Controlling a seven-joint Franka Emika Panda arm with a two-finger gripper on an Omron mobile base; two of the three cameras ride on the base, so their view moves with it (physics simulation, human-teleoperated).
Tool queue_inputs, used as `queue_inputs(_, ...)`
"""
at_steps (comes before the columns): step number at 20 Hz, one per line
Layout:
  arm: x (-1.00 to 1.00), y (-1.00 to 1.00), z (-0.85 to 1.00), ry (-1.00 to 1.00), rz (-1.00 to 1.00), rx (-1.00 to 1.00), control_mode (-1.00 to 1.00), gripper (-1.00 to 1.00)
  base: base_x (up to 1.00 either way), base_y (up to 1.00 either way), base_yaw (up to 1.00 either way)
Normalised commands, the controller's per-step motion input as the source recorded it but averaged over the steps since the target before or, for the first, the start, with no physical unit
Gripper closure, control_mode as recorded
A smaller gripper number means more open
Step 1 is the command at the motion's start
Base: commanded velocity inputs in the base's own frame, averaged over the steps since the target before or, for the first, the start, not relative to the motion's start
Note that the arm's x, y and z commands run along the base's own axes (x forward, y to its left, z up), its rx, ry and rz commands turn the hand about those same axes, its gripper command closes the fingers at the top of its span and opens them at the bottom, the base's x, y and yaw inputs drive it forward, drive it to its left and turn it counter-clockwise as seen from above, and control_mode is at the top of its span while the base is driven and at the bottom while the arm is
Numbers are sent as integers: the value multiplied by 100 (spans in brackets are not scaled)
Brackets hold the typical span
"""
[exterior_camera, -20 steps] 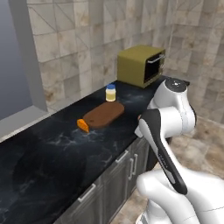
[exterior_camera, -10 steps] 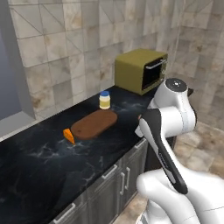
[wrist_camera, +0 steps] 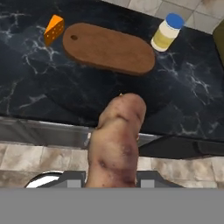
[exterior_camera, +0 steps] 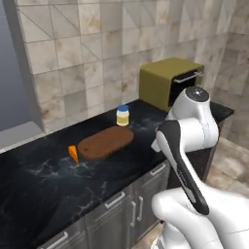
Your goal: Retrieve the reheated potato from the microwave, then place the potato, cheese, and condiment on the cutting board.
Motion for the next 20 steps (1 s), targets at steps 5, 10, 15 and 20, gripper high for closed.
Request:
queue_inputs(5, 0, 0, 0, 0, 0, 0, 100, 100, 36, -31, 43)
queue_inputs(10, 0, 0, 0, 0, 0, 0, 100, 100, 34, -28, 52)
queue_inputs(15, 0, 0, 0, 0, 0, 0, 100, 100, 35, -35, 44)
queue_inputs(20, 0, 0, 0, 0, 0, 0, 100, 100, 38, -51, 22)
